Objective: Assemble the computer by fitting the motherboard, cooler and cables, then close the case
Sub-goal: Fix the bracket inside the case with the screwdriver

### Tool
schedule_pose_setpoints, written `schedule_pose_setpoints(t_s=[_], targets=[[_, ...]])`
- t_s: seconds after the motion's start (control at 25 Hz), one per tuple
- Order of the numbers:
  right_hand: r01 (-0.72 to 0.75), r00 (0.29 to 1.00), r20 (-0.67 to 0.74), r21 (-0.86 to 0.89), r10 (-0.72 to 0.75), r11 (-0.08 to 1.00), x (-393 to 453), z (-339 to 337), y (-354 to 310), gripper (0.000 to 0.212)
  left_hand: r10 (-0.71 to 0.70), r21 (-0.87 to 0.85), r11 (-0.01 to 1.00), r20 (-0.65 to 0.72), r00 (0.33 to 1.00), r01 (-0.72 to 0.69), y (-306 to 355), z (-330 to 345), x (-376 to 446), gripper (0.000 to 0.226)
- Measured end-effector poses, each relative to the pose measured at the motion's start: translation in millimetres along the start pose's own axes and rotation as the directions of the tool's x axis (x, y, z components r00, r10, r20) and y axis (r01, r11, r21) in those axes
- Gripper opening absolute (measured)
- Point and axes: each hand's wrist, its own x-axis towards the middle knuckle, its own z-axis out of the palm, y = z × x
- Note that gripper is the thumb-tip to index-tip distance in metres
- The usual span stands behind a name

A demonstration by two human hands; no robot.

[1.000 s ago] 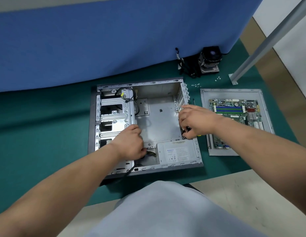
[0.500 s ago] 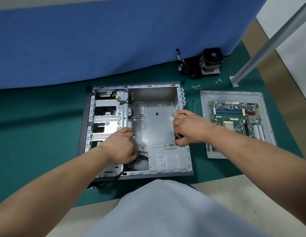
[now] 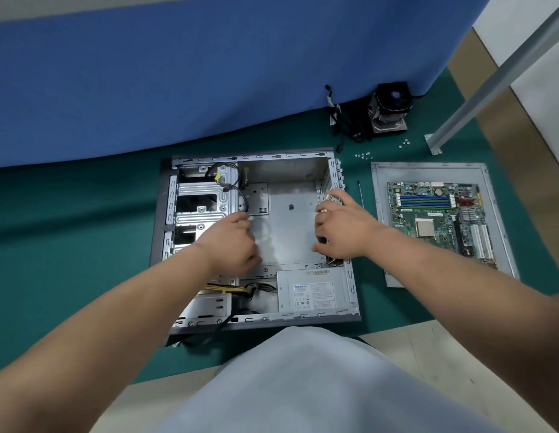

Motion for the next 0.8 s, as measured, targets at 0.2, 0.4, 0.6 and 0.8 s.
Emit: schedule_pose_setpoints(t_s=[0.2,0.4,0.6,0.8], targets=[[-0.014,0.999,-0.037,-0.044,0.012,0.999,-3,2,-2,0.054,0.016,-0.034,0.999,-0.023,1.0,-0.017,-4,9,-2,0.059],[-0.024,1.0,0.003,-0.048,0.025,0.999,0,-3,-12,0.048,0.056,-0.015,0.998,-0.136,0.989,-0.058,-3,19,-11,0.061],[-0.146,0.989,0.029,-0.022,0.147,0.989,5,-2,-27,0.056,0.025,-0.025,0.999,-0.268,0.963,-0.032,1,29,-11,0.067],[-0.251,0.965,-0.084,-0.025,0.248,0.968,6,11,-40,0.058,0.014,-0.026,0.999,-0.379,0.925,-0.026,-1,40,-10,0.063]])
